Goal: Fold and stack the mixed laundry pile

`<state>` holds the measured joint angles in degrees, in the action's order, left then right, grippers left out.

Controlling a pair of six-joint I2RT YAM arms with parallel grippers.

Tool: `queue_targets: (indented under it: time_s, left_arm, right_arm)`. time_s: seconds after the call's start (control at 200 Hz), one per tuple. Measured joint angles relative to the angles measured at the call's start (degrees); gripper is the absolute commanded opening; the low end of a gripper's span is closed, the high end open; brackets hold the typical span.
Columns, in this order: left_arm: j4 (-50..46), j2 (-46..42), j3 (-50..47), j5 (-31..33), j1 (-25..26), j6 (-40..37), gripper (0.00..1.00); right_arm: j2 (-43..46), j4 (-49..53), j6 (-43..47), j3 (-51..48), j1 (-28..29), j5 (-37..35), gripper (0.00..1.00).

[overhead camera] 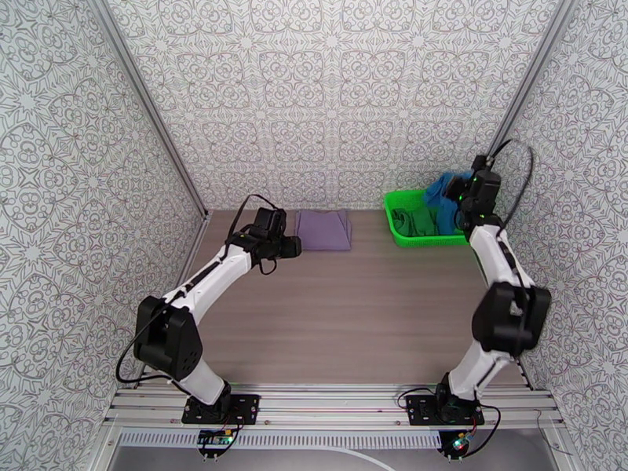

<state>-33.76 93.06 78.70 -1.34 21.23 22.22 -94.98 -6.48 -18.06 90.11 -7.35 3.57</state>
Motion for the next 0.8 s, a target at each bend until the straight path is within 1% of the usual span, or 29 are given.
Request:
queue_targets:
  time_s: [0.095,0.19,0.295,0.39,0.465,0.53,0.59,0.635,0.705,0.8]
  left_arm:
    - [0.39,-1.07,-1.38,0.0,0.0,0.07,0.59]
    - [0.5,-2.89,-3.15,0.0,0.0,0.26,0.59]
    - [0.57,-5.9,-4.48,-0.02,-0.02,0.61,0.59]
    - [0.57,-9.81,-5.86,-0.02,-0.13,1.29,0.59]
    - [0.35,-13.11,-6.64,-0.07,-0.24,1.73,0.6]
    - [-0.68,-16.35,-6.95,-0.07,-0.42,1.84,0.61]
    - [-1.7,-19.21,-6.95,-0.07,-0.68,2.01,0.61]
    - [-2.69,-21.44,-6.99,-0.07,-0.9,2.21,0.62]
    - [-4.57,-25.31,-7.28,-0.07,-1.22,2.45,0.64]
    - [-7.26,-30.47,-8.44,-0.09,-1.27,3.06,0.65]
  right_arm:
    - [5.35,-4.11,1.07,0.15,2.36,0.09,0.0]
    - [8.35,-3.74,1.99,2.58,4.13,0.9,0.0]
    - [9.25,0.17,2.73,8.61,6.71,3.5,0.0]
    - [9.73,5.86,3.1,14.51,10.51,6.62,0.0]
    - [11.06,10.08,3.08,16.63,13.92,8.39,0.0]
    - [13.09,13.57,2.91,16.5,17.11,9.29,0.0]
    - [15.37,15.41,2.23,14.38,19.89,9.62,0.0]
    - [17.77,16.41,1.46,11.04,21.9,9.62,0.0]
    - [22.01,16.59,-0.22,3.02,25.05,9.05,0.0]
    - [27.1,14.6,-3.74,-12.17,29.16,7.26,0.0]
